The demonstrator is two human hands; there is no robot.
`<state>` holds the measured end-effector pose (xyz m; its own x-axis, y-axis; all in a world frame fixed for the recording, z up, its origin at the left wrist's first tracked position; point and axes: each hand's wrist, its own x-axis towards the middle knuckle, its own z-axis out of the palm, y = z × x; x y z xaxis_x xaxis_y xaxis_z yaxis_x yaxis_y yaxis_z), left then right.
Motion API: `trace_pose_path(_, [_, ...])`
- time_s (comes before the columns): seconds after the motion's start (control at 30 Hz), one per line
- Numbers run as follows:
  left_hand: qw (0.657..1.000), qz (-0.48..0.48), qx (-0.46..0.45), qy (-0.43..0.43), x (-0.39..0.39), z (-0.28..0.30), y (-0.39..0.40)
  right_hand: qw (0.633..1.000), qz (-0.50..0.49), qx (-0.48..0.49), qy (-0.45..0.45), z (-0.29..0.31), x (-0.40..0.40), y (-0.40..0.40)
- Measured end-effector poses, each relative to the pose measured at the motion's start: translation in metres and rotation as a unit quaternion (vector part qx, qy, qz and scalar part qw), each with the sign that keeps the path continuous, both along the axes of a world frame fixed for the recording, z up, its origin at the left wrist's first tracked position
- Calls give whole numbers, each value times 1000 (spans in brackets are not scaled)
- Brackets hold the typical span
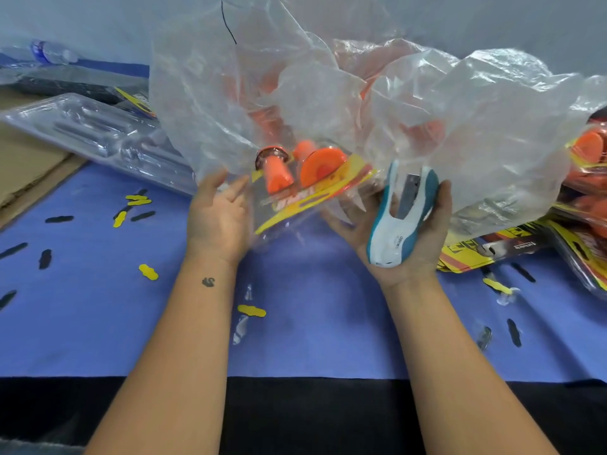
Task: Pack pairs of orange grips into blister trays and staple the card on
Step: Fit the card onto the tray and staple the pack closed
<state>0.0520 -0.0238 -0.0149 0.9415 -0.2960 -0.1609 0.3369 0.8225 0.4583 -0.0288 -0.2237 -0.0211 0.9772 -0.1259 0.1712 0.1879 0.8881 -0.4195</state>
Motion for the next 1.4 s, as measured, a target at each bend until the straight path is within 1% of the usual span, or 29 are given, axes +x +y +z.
trace_pose_path(0.03, [995,-27,93,-34,-3,0,-3,1000,0,-13,-2,0,2,0])
trace_pose_path(0.07, [983,-66,153,-75,-5,0,-5,999,0,-46,12,4,-1,3])
trace_pose_path(0.1, [972,-77,196,-105,-8,0,-6,998,9,-59,30,3,1,3])
trace_pose_path(0.17, [972,-83,196,-104,-4,-5,-1,994,43,-83,51,6,2,6])
trace_pose_path(0.2, [975,-83,174,-109,-3,-6,4,993,45,-91,55,6,3,6])
trace_pose_path(0.27, [974,-85,170,-122,-2,-5,11,992,27,-113,54,9,5,5])
trace_pose_path(0.33, [971,-94,183,-126,-5,-4,11,990,44,-127,42,12,3,6])
trace_pose_path(0.43, [957,-99,238,-129,-2,-4,14,980,79,-176,43,11,2,5])
trace_pose_path(0.47, [951,-83,257,-147,-1,-3,15,975,78,-203,52,10,2,4])
trace_pose_path(0.53, [950,11,270,-159,0,-3,18,963,63,-252,67,10,2,7])
trace_pose_path(0.57, [965,29,214,-152,0,-3,18,962,42,-264,64,10,4,10])
trace_pose_path(0.6, [985,17,103,-136,-3,-3,18,963,16,-263,55,10,6,14])
trace_pose_path(0.63, [992,-8,-14,-122,-5,-1,14,964,-14,-260,46,10,8,18])
trace_pose_path(0.67, [991,-21,-72,-115,-4,-2,10,964,-49,-258,47,9,11,23])
trace_pose_path(0.7, [990,-33,-81,-110,-2,-4,7,960,-80,-260,61,8,13,27])
trace_pose_path(0.77, [995,-38,-9,-89,0,-6,-2,946,-138,-264,126,5,17,31])
trace_pose_path(0.83, [994,-45,91,-41,5,-6,-7,929,-177,-271,178,1,19,26])
trace_pose_path(0.9, [974,-67,216,-31,7,-4,-7,921,-190,-275,201,0,18,20])
trace_pose_path(0.97, [940,-134,304,-74,3,0,-4,921,-204,-265,201,0,17,17])
trace_pose_path(1.03, [910,-215,321,-148,-3,1,1,925,-215,-252,187,1,16,18])
trace_pose_path(1.07, [902,-235,310,-186,-5,1,3,928,-221,-242,177,1,17,19])
trace_pose_path(1.1, [904,-229,293,-213,-5,-1,2,932,-227,-229,168,3,17,21])
trace_pose_path(1.13, [914,-190,286,-218,-3,-3,-1,935,-227,-217,163,4,17,22])
trace_pose_path(1.2, [947,-57,278,-153,1,-4,-10,944,-196,-208,165,6,16,23])
trace_pose_path(1.27, [964,58,250,-68,5,-5,-16,947,-138,-237,169,6,14,24])
trace_pose_path(1.3, [973,80,212,-42,7,-5,-18,946,-116,-255,166,7,13,25])
trace_pose_path(1.33, [979,77,183,-36,7,-4,-20,945,-103,-266,161,7,13,25])
trace_pose_path(1.37, [982,52,173,-48,6,-3,-22,945,-96,-269,157,7,12,26])
trace_pose_path(1.4, [978,20,193,-72,3,-3,-23,946,-92,-268,156,8,12,25])
